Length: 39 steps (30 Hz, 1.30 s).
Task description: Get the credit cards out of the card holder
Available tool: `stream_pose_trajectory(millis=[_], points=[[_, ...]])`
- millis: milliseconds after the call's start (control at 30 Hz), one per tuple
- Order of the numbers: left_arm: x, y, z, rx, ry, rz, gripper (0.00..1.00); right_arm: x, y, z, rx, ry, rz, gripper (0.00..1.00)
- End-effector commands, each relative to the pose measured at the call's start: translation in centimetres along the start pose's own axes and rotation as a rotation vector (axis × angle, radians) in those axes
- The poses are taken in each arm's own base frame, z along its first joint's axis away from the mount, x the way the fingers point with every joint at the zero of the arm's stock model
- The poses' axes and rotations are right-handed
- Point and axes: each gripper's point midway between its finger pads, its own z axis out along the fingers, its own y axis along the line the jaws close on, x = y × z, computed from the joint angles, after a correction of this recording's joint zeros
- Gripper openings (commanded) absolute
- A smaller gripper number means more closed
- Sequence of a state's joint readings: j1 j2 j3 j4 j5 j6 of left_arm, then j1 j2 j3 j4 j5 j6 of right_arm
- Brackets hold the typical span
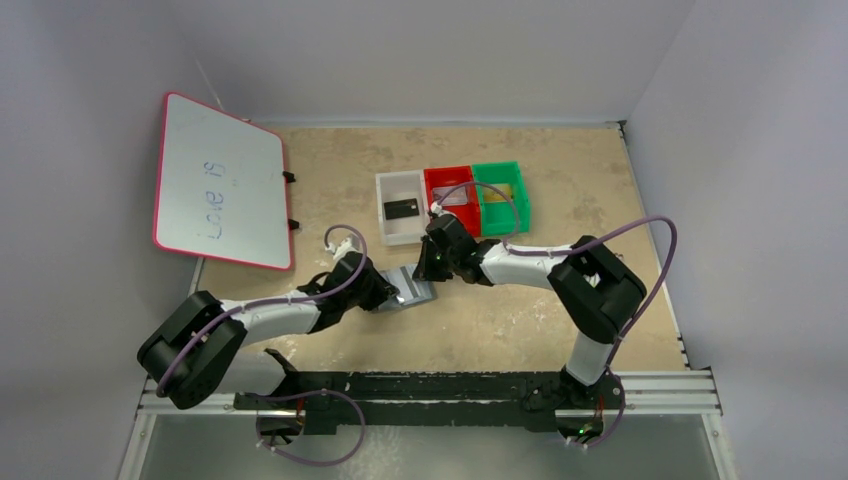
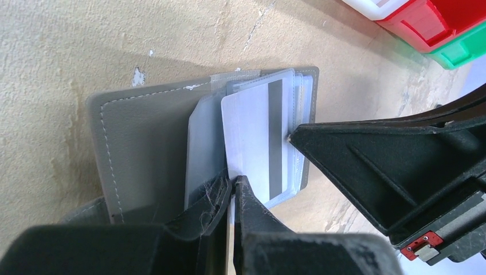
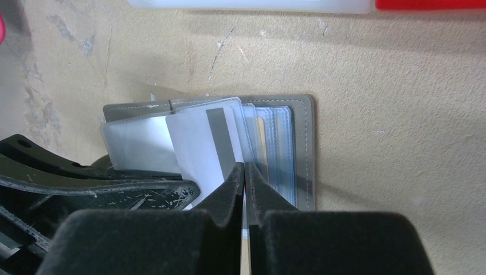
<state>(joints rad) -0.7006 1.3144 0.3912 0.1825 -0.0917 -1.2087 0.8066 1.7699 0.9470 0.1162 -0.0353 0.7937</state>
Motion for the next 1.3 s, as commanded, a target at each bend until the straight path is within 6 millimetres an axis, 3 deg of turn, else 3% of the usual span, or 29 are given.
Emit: stream_pose_trajectory(millis=[0,267,467,600,800,1000,1100,1200,1267], points=[[-0.5,1.3,-0.3,-0.068,-0.011,0.059,0.0,1.3,-3.0,-0.5,0.139,0.034,-0.024,0.01],[-0.6,1.5,-0.4,-0.078,-0.014,0.073,0.0,0.6,-2.8,-1.1,0.146,0.015,-0.044,0.02],[-0.7,1.3,-0.5,-0.082,-0.014,0.09,0.0,-2.2,-0.5,-1.6,0.096,-0.05,-0.1,0.03],[-0.8,1.1,-0.5,-0.082,-0.013,0.096,0.0,-2.8,1.6,-2.2,-0.003,-0.064,-0.129,0.06],[-0.8,1.2,-0.5,-0.085,-0.016,0.092,0.0,-1.9,2.9,-1.6,-0.081,-0.015,-0.138,0.07],[-1.0,1.1,-0.5,-0.084,-0.02,0.089,0.0,-2.0,2.6,-1.8,-0.064,-0.021,-0.153,0.08],[-0.9,1.0,-0.4,-0.083,-0.014,0.092,0.0,-1.1,2.9,-1.7,-0.1,0.016,-0.169,0.1],[-1.0,1.0,-0.5,-0.084,-0.019,0.089,0.0,0.0,2.0,-0.6,-0.076,0.058,-0.156,0.09],[-1.0,1.0,-0.6,-0.083,-0.021,0.09,0.0,1.1,0.4,-0.1,-0.021,0.096,-0.156,0.08]])
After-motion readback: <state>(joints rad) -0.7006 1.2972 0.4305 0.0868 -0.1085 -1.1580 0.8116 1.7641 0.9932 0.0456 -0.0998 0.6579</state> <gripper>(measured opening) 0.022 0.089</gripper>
